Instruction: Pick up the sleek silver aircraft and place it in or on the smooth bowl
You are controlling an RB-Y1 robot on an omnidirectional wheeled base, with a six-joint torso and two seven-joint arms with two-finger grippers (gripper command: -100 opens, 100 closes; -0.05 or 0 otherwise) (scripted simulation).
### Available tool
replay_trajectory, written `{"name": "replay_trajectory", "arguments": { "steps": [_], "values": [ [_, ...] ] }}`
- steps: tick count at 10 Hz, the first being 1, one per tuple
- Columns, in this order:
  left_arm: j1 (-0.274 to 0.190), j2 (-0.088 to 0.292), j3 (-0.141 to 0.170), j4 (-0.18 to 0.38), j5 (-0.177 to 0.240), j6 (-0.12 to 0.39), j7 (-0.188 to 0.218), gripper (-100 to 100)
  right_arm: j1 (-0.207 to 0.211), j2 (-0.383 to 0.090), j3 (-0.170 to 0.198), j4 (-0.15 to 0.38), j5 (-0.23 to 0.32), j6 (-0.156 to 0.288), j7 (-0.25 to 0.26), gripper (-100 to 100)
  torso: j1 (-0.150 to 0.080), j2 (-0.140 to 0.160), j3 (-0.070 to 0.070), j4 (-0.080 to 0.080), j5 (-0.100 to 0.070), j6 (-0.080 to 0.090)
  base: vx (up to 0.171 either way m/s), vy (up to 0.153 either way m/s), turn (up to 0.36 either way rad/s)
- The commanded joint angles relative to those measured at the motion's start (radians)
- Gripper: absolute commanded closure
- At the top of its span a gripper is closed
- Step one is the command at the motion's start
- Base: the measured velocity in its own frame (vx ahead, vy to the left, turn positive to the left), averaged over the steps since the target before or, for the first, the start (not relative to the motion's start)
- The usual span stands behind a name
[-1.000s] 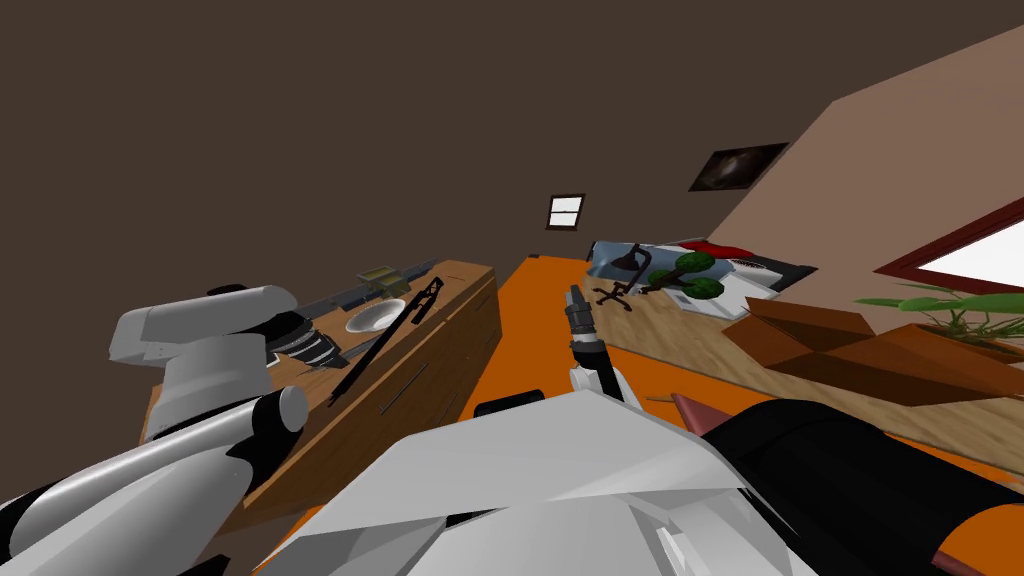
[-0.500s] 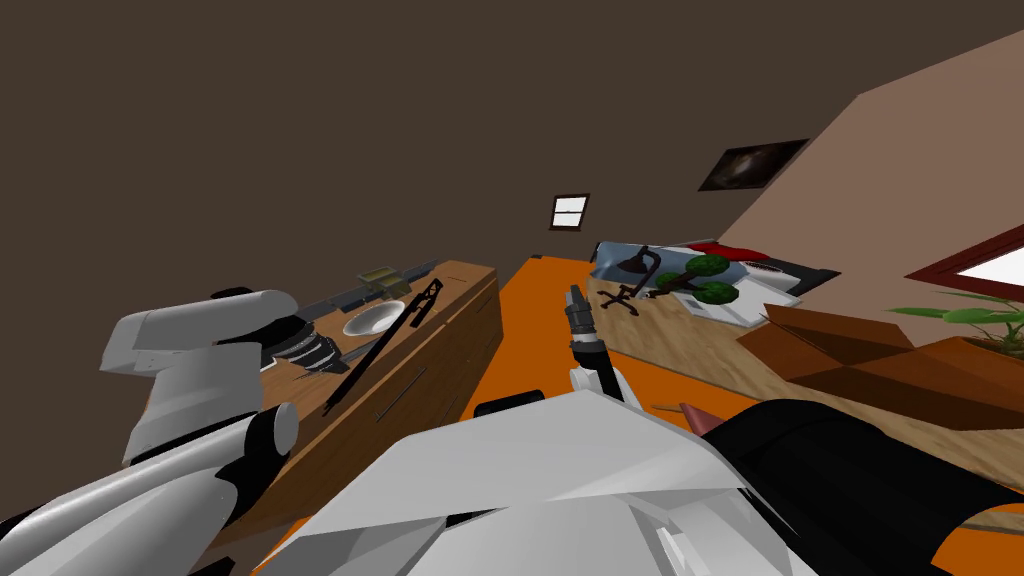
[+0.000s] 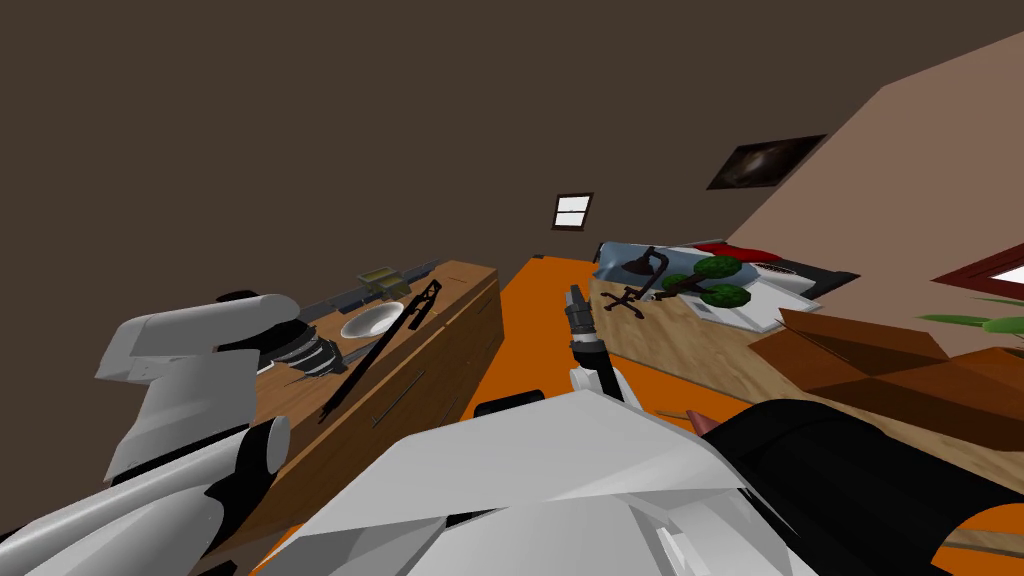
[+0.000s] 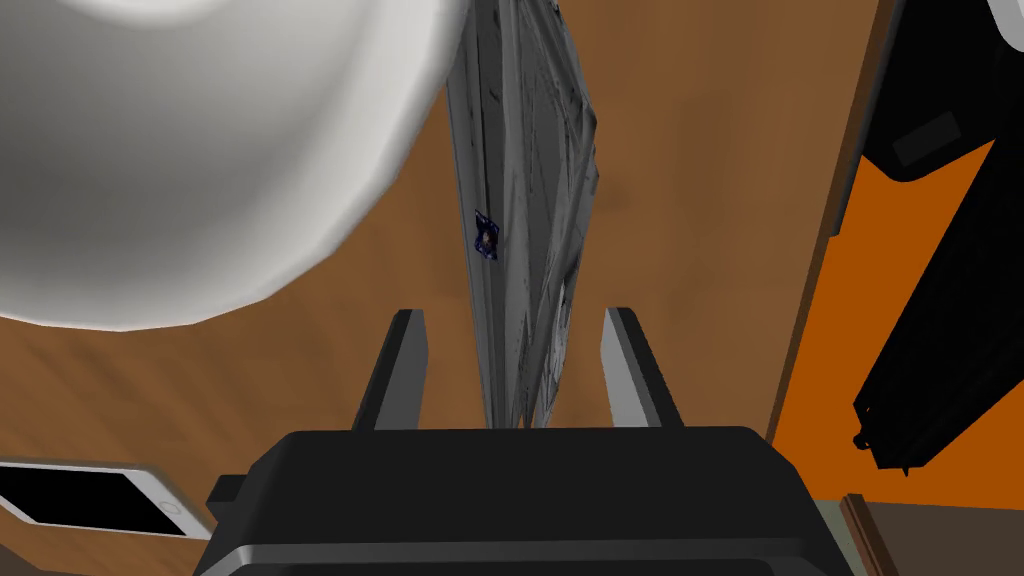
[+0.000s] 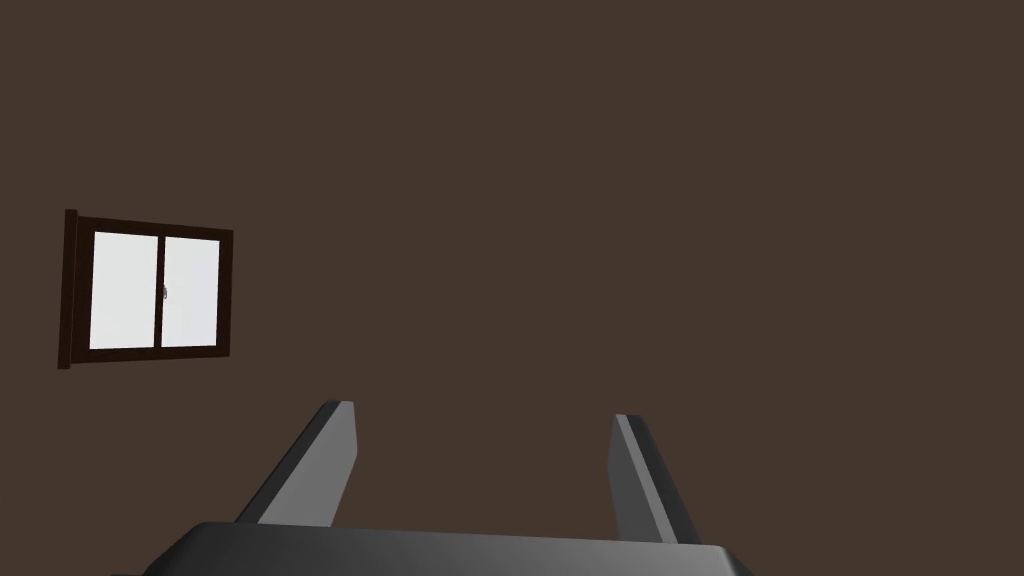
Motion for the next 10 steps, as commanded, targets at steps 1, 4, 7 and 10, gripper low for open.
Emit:
{"name": "replay_trajectory", "arguments": {
  "steps": [1, 4, 7, 10],
  "values": [
    [0.000, 0.000, 0.000, 0.000, 0.000, 0.000, 0.000, 100, 0.000, 0.000, 0.000, 0.000, 0.000, 0.000, 0.000, 0, 0.000, 0.000, 0.000, 0.000, 0.000, 0.000, 0.000, 0.000, 0.000],
    [0.000, 0.000, 0.000, 0.000, 0.000, 0.001, 0.000, 100, 0.000, 0.000, 0.000, 0.000, 0.000, 0.000, 0.000, 0, 0.000, 0.000, 0.000, 0.000, 0.000, 0.000, 0.000, 0.000, 0.000],
    [-0.062, -0.006, 0.022, 0.069, -0.067, -0.030, -0.013, 100, 0.000, 0.000, 0.000, 0.000, 0.000, 0.000, 0.000, 0, 0.002, 0.003, 0.002, 0.001, -0.001, 0.002, -0.055, 0.016, -0.064],
    [-0.125, -0.011, 0.047, 0.152, -0.137, -0.060, -0.026, 100, 0.000, 0.000, 0.000, 0.000, 0.000, 0.000, 0.000, 0, 0.002, 0.002, 0.003, 0.004, -0.003, 0.002, -0.065, 0.023, -0.047]
  ]
}}
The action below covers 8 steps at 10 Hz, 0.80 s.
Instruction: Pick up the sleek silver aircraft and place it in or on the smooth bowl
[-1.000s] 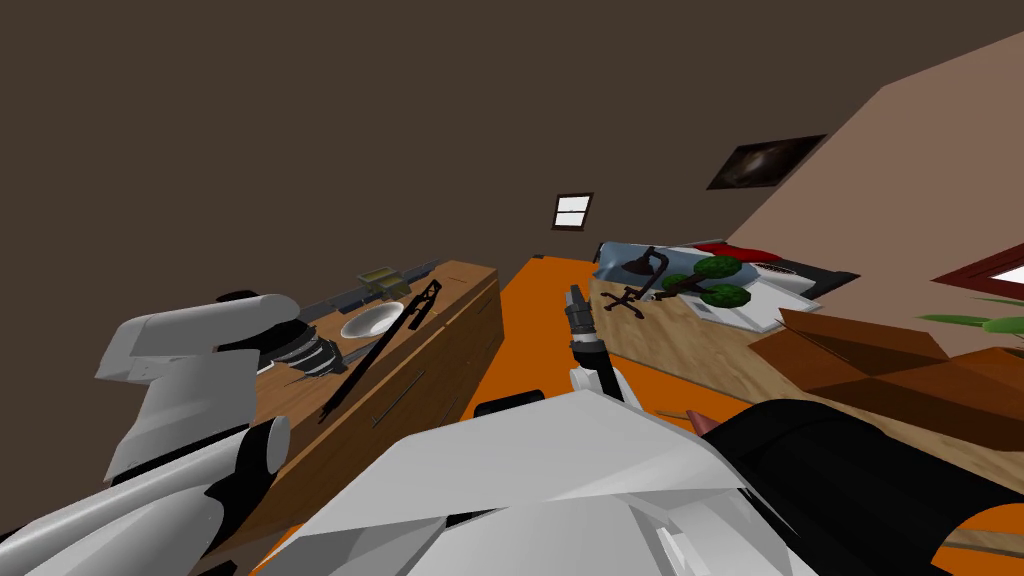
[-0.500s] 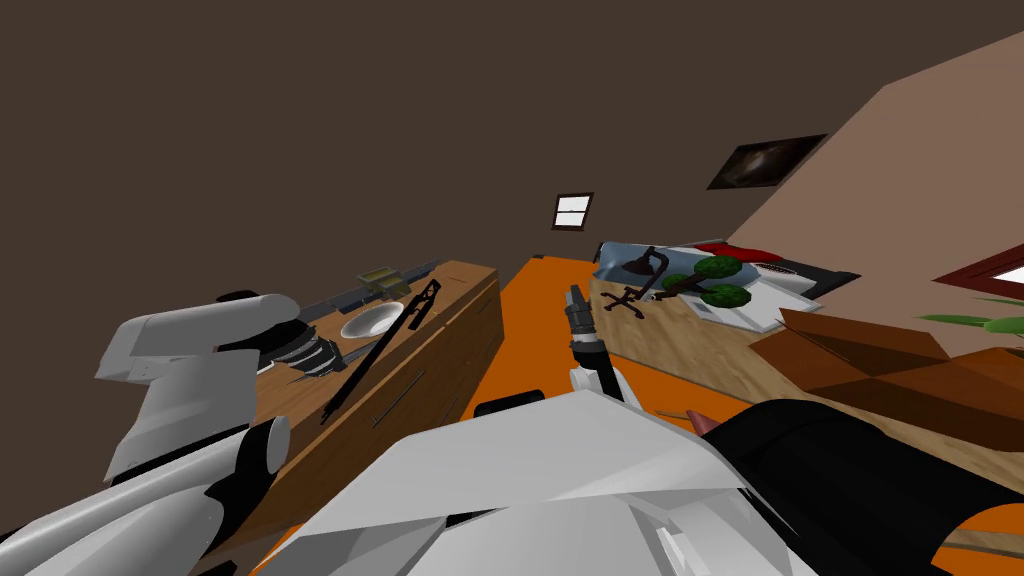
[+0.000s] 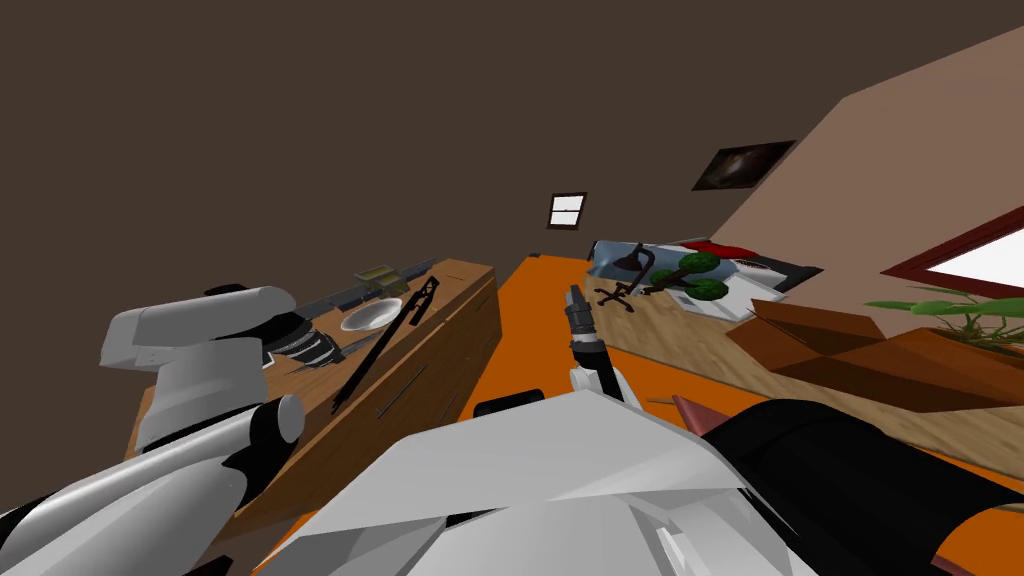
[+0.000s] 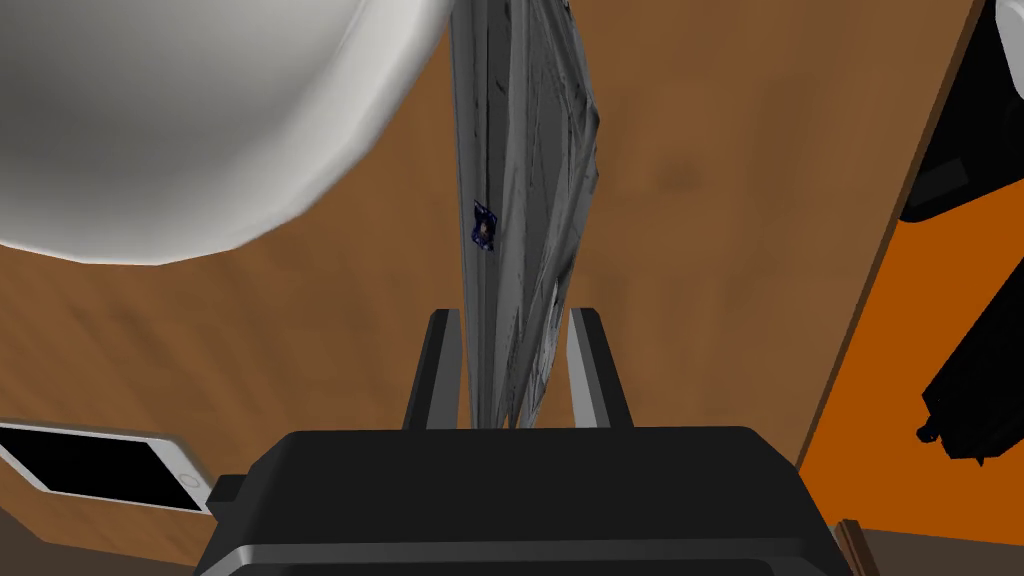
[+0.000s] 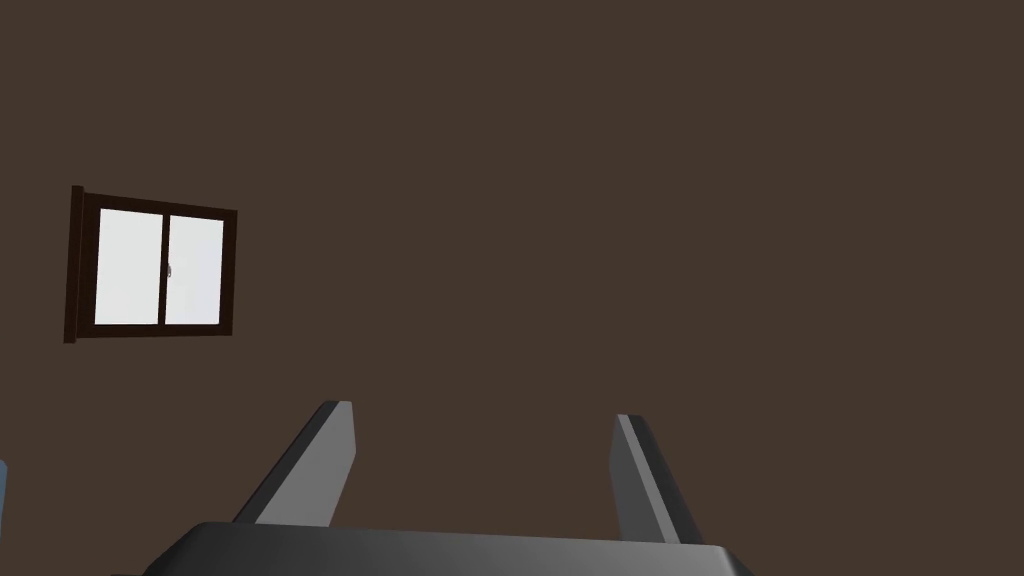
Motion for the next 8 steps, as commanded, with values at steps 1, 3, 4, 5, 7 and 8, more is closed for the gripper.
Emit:
{"name": "replay_trajectory", "arguments": {
  "steps": [1, 3, 4, 5, 7, 8],
  "values": [
    [-0.050, -0.004, 0.024, 0.050, -0.050, -0.036, -0.014, 100, 0.000, 0.000, 0.000, 0.000, 0.000, 0.000, 0.000, 0, 0.000, 0.000, 0.000, 0.000, 0.000, 0.000, -0.062, 0.010, -0.071],
    [-0.073, -0.004, 0.024, 0.100, -0.081, -0.036, -0.014, 100, 0.000, 0.000, 0.000, 0.000, 0.000, 0.000, 0.000, 0, -0.001, 0.000, 0.001, 0.002, -0.003, 0.002, -0.051, 0.015, -0.039],
    [-0.119, -0.010, 0.049, 0.139, -0.125, -0.066, -0.027, 100, 0.000, 0.000, 0.000, 0.000, 0.000, 0.000, 0.000, 0, -0.001, -0.002, 0.000, 0.002, -0.003, 0.001, -0.062, 0.020, -0.061],
    [-0.136, -0.010, 0.049, 0.177, -0.152, -0.066, -0.027, 100, 0.000, 0.000, 0.000, 0.000, 0.000, 0.000, 0.000, 0, -0.001, -0.002, 0.001, 0.003, -0.004, 0.003, -0.065, 0.019, -0.074],
    [-0.200, -0.015, 0.074, 0.241, -0.215, -0.097, -0.040, 100, 0.000, 0.000, 0.000, 0.000, 0.000, 0.000, 0.000, 0, -0.002, -0.001, 0.002, 0.005, -0.005, 0.004, -0.098, 0.012, -0.080],
    [-0.200, -0.015, 0.074, 0.266, -0.223, -0.097, -0.040, 100, 0.000, 0.000, 0.000, 0.000, 0.000, 0.000, 0.000, 0, -0.003, -0.001, 0.002, 0.006, -0.007, 0.003, -0.022, 0.011, -0.004]
  ]
}}
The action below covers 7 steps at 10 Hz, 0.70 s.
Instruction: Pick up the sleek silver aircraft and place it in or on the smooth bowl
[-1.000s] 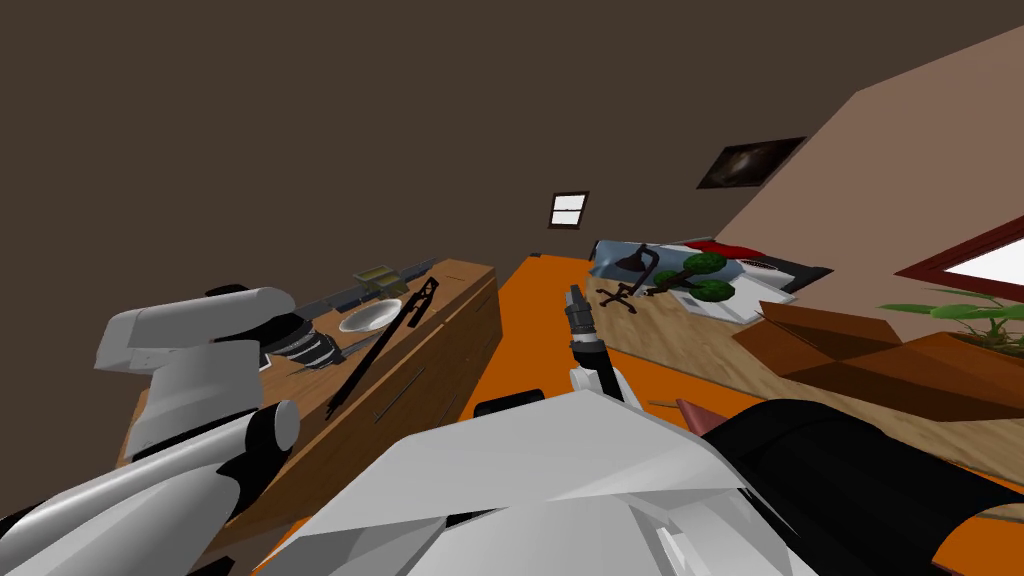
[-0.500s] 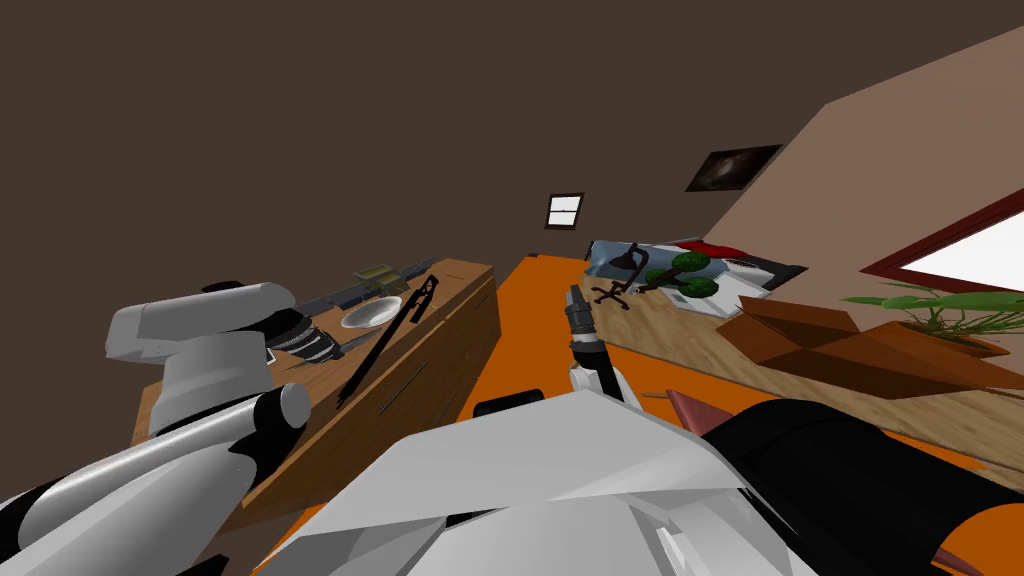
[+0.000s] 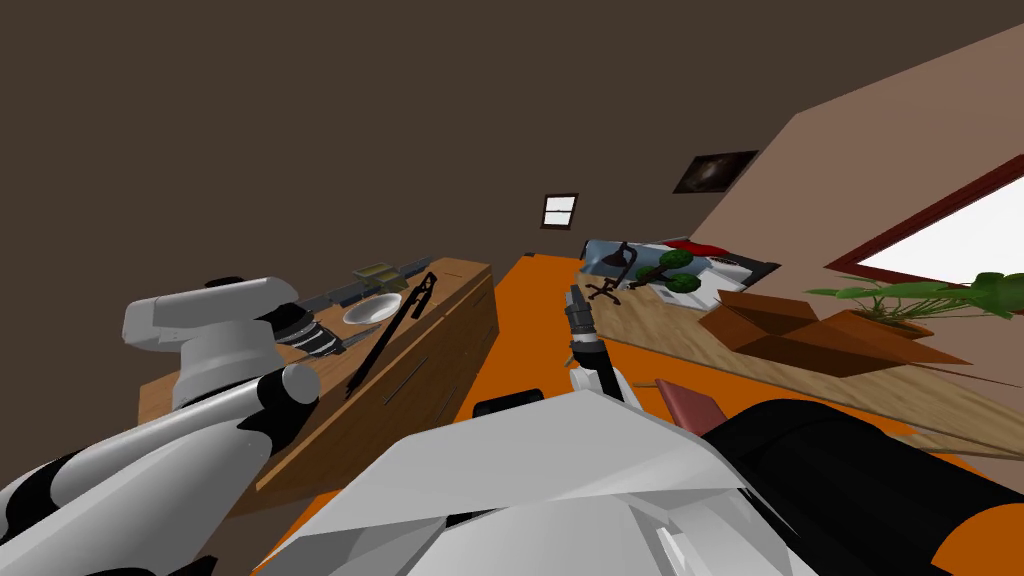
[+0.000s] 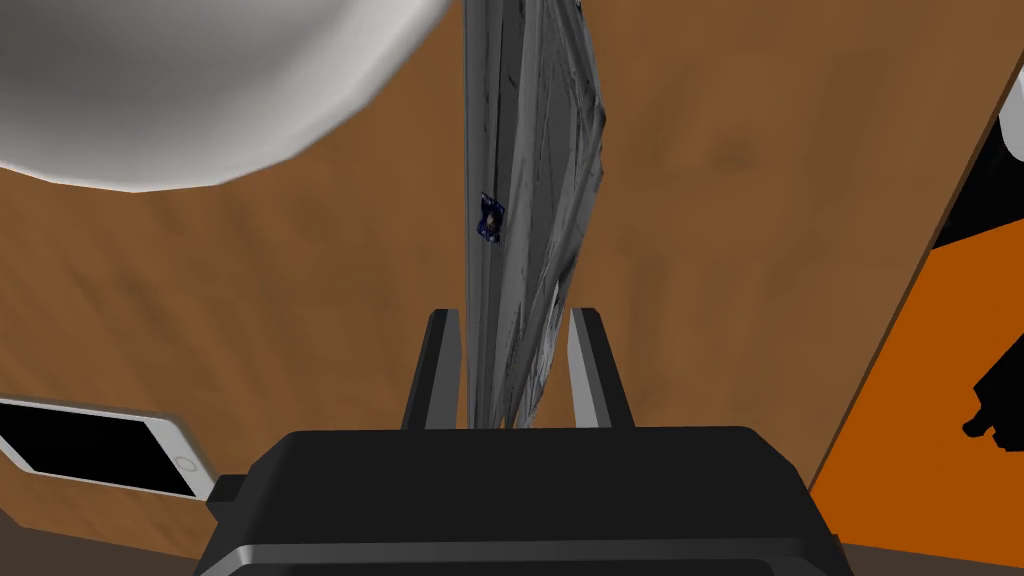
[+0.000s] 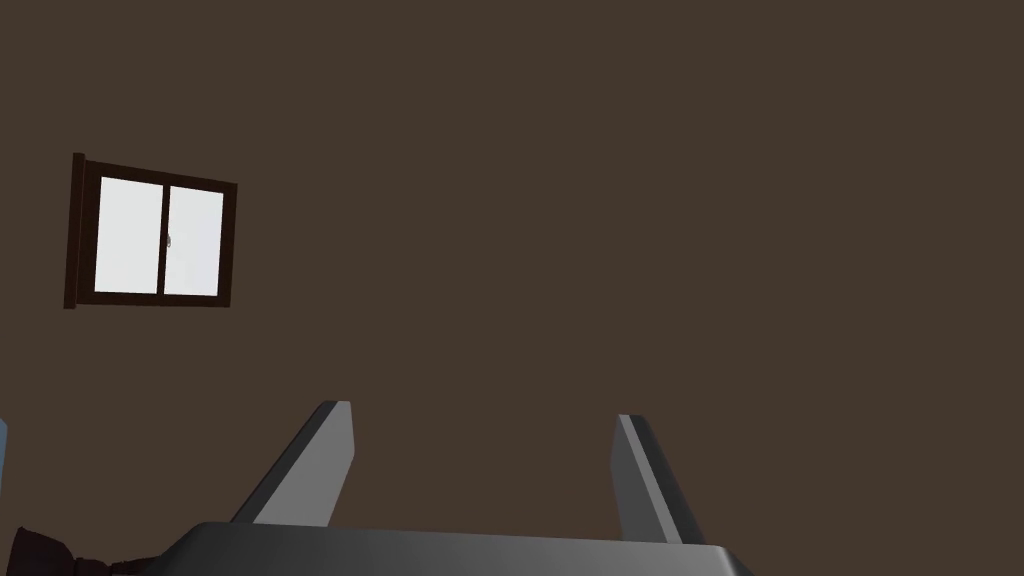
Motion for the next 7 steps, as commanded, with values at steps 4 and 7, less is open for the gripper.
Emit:
{"name": "replay_trajectory", "arguments": {
  "steps": [4, 7],
  "values": [
    [-0.114, -0.010, 0.051, 0.135, -0.124, -0.060, -0.026, 100, 0.000, 0.000, 0.000, 0.000, 0.000, 0.000, 0.000, 0, 0.000, -0.001, 0.000, 0.001, -0.001, 0.000, -0.053, 0.014, -0.054],
    [-0.179, -0.016, 0.076, 0.219, -0.196, -0.091, -0.040, 100, 0.000, 0.000, 0.000, 0.000, 0.000, 0.000, 0.000, 0, 0.000, -0.001, 0.000, 0.001, -0.001, 0.001, -0.052, 0.009, -0.050]
  ]
}}
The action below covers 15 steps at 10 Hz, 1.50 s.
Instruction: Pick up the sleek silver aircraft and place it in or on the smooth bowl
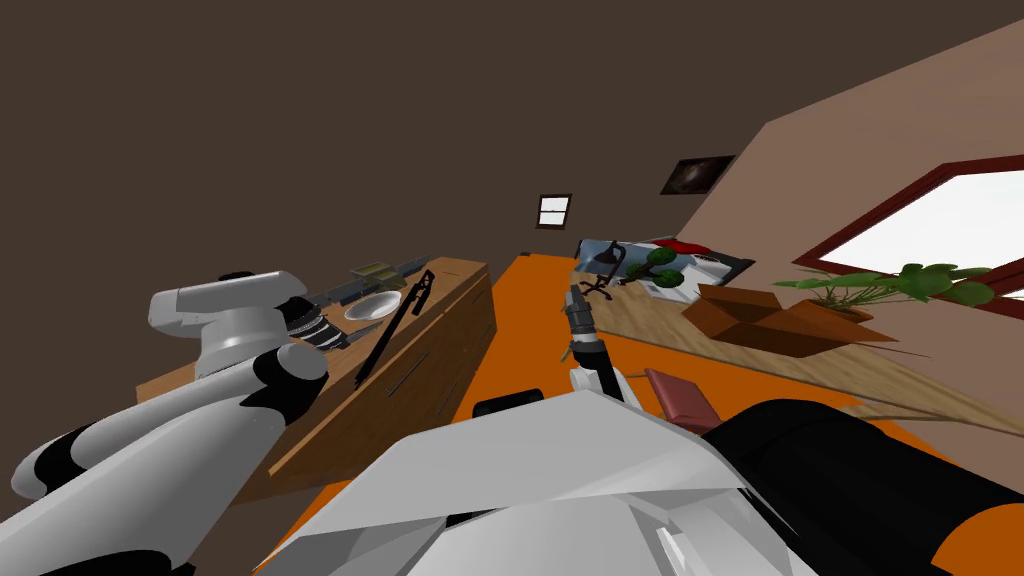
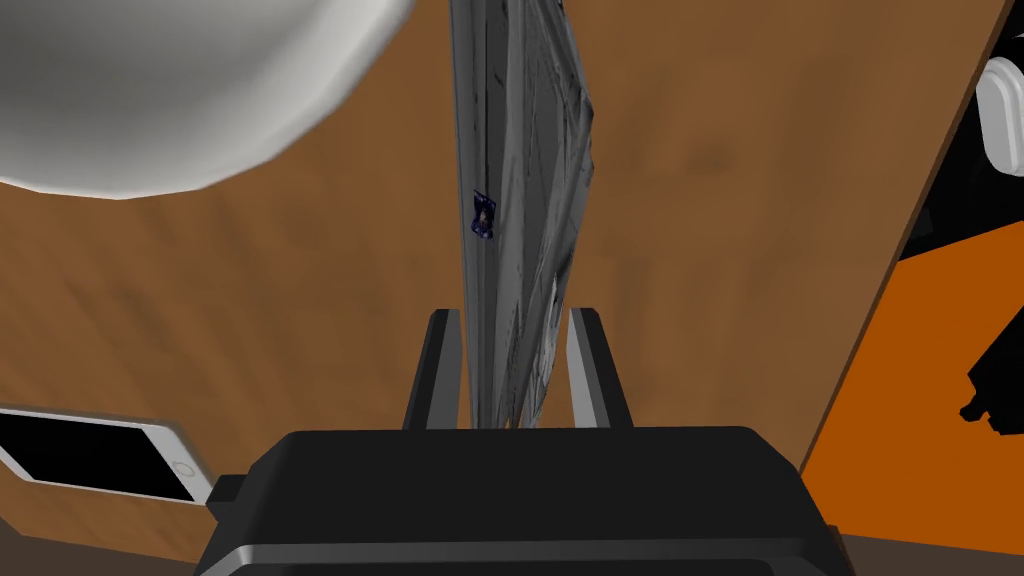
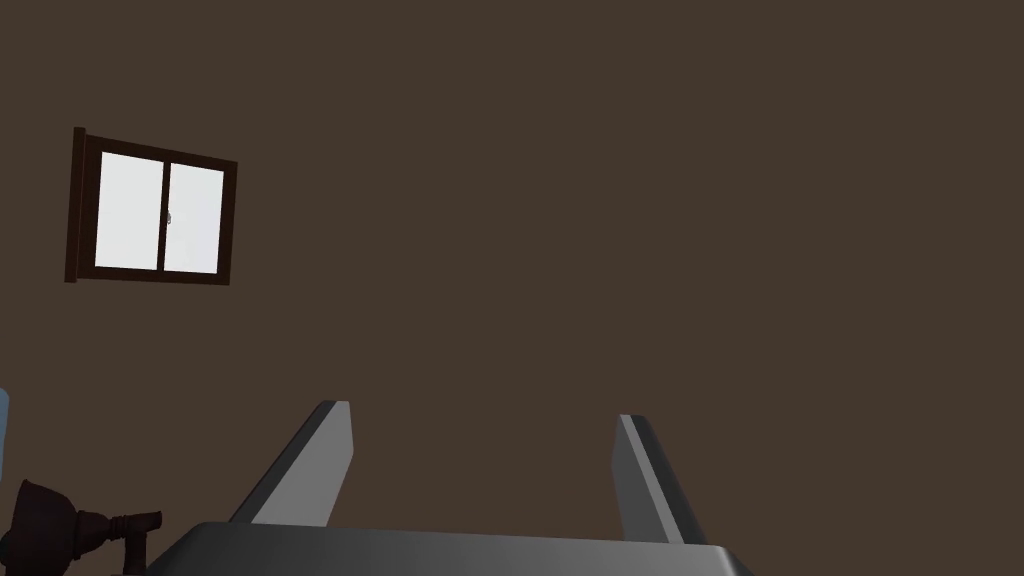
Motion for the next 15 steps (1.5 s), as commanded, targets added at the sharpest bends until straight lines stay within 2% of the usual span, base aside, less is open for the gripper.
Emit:
{"name": "replay_trajectory", "arguments": {
  "steps": [1, 2, 3, 4, 5, 7, 8, 9, 11, 12, 13, 14, 15],
  "values": [
    [-0.045, -0.001, 0.010, 0.050, -0.049, -0.022, -0.007, 100, 0.000, 0.000, 0.000, 0.000, 0.000, 0.000, 0.000, 0, 0.000, 0.000, 0.000, 0.000, 0.000, 0.000, -0.065, 0.012, -0.071],
    [-0.045, -0.001, 0.010, 0.075, -0.049, -0.022, -0.007, 100, 0.000, 0.000, 0.000, 0.000, 0.000, 0.000, 0.000, 0, 0.000, 0.000, 0.000, 0.000, 0.000, -0.001, -0.035, 0.009, -0.009],
    [-0.087, -0.006, 0.034, 0.103, -0.092, -0.053, -0.021, 100, 0.000, 0.000, 0.000, 0.000, 0.000, 0.000, 0.000, 0, 0.000, 0.000, 0.000, 0.000, 0.000, -0.001, -0.072, 0.006, -0.062],
    [-0.104, -0.006, 0.034, 0.109, -0.119, -0.053, -0.021, 100, 0.000, 0.000, 0.000, 0.000, 0.000, 0.000, 0.000, 0, 0.000, 0.001, 0.000, 0.000, 0.000, 0.000, -0.071, 0.014, -0.085],
    [-0.109, -0.006, 0.034, 0.151, -0.120, -0.053, -0.021, 100, 0.000, 0.000, 0.000, 0.000, 0.000, 0.000, 0.000, 0, 0.000, 0.001, 0.001, 0.001, -0.001, 0.000, -0.029, 0.012, -0.008],
    [-0.109, -0.006, 0.034, 0.160, -0.120, -0.053, -0.021, 100, 0.000, 0.000, 0.000, 0.000, 0.000, 0.000, 0.000, 0, -0.001, -0.002, -0.001, -0.001, 0.001, -0.001, 0.001, 0.000, 0.011],
    [-0.154, -0.012, 0.059, 0.193, -0.169, -0.083, -0.034, 100, 0.000, 0.000, 0.000, 0.000, 0.000, 0.000, 0.000, 0, 0.000, -0.002, -0.002, -0.002, 0.002, -0.001, -0.058, 0.007, -0.081],
    [-0.172, -0.012, 0.059, 0.230, -0.191, -0.083, -0.034, 100, 0.000, 0.000, 0.000, 0.000, 0.000, 0.000, 0.000, 0, 0.000, 0.000, -0.001, -0.002, 0.002, 0.000, -0.077, 0.011, -0.068],
    [-0.173, -0.009, 0.057, 0.237, -0.186, -0.088, -0.033, 100, 0.000, 0.000, 0.000, 0.000, 0.000, 0.000, 0.000, 0, -0.001, 0.000, -0.001, -0.003, 0.003, -0.001, -0.022, 0.002, -0.006],
    [-0.174, -0.009, 0.057, 0.239, -0.187, -0.088, -0.033, 0, 0.000, 0.000, 0.000, 0.000, 0.000, 0.000, 0.000, 0, 0.000, -0.001, -0.002, -0.003, 0.003, -0.001, 0.000, 0.000, 0.000],
    [-0.205, 0.025, 0.038, 0.224, -0.187, -0.090, -0.022, 100, 0.000, 0.000, 0.000, 0.000, 0.000, 0.000, 0.000, 0, 0.000, -0.002, -0.002, -0.003, 0.003, -0.001, -0.041, -0.034, -0.078],
    [-0.205, 0.025, 0.038, 0.224, -0.187, -0.090, -0.022, 100, 0.000, 0.000, 0.000, 0.000, 0.000, 0.000, 0.000, 0, -0.003, 0.000, -0.001, -0.002, 0.001, -0.001, -0.052, -0.040, -0.055],
    [-0.228, 0.048, 0.025, 0.214, -0.187, -0.090, -0.015, 100, 0.000, 0.000, 0.000, 0.000, 0.000, 0.000, 0.000, 0, -0.004, 0.001, 0.000, -0.002, 0.001, -0.001, -0.060, -0.041, -0.045]
  ]
}}
